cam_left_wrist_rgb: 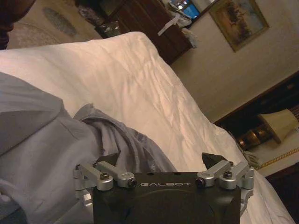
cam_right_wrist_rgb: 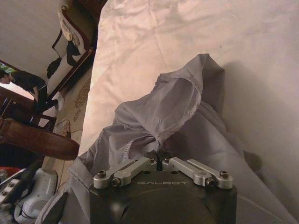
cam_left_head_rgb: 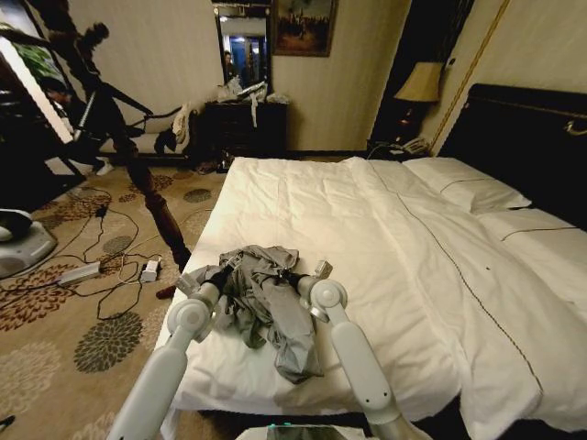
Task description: Pick up the clothes from the bed and hang them on the clothes hanger.
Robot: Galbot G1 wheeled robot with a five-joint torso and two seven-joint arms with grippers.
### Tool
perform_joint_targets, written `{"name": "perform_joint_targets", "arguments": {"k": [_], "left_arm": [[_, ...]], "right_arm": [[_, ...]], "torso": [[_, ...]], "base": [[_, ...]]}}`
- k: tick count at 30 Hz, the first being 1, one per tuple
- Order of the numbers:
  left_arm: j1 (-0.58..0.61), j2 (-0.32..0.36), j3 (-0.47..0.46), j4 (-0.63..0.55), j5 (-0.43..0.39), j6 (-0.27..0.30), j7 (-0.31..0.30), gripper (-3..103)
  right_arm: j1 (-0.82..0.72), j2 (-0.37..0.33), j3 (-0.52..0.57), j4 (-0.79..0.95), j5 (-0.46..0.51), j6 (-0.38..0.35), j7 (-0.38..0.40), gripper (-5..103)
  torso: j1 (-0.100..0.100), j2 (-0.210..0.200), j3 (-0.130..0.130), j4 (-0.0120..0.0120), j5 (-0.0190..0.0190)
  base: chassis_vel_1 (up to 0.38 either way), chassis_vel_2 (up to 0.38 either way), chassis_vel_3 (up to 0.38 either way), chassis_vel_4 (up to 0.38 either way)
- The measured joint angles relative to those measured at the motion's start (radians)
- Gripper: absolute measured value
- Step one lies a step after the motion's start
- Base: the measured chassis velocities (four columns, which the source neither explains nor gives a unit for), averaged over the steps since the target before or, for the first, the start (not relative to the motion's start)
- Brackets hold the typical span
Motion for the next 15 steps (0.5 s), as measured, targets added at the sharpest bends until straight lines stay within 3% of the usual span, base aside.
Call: {"name": "perform_joint_targets", "arguments": {"k": [8, 15], "left_arm": [[-0.052, -0.014, 0.018, 0.066, -0.010, -0.001, -0.001, 103], [-0.091, -0.036, 0.045, 0.104, -0.014, -0.003, -0.011, 97]], "right_arm": [[-0.001, -0.016, 0.005, 0.015, 0.015, 0.001, 0.004, 0], [-0.014, -0.023, 0.008, 0.022, 0.018, 0.002, 0.005, 0]], "torso": [[0.000, 0.000, 0.000, -0.0003, -0.0001], [0.000, 0.000, 0.000, -0.0003, -0.0001]], "base": [[0.000, 0.000, 0.000, 0.000], [0.000, 0.000, 0.000, 0.000]]}}
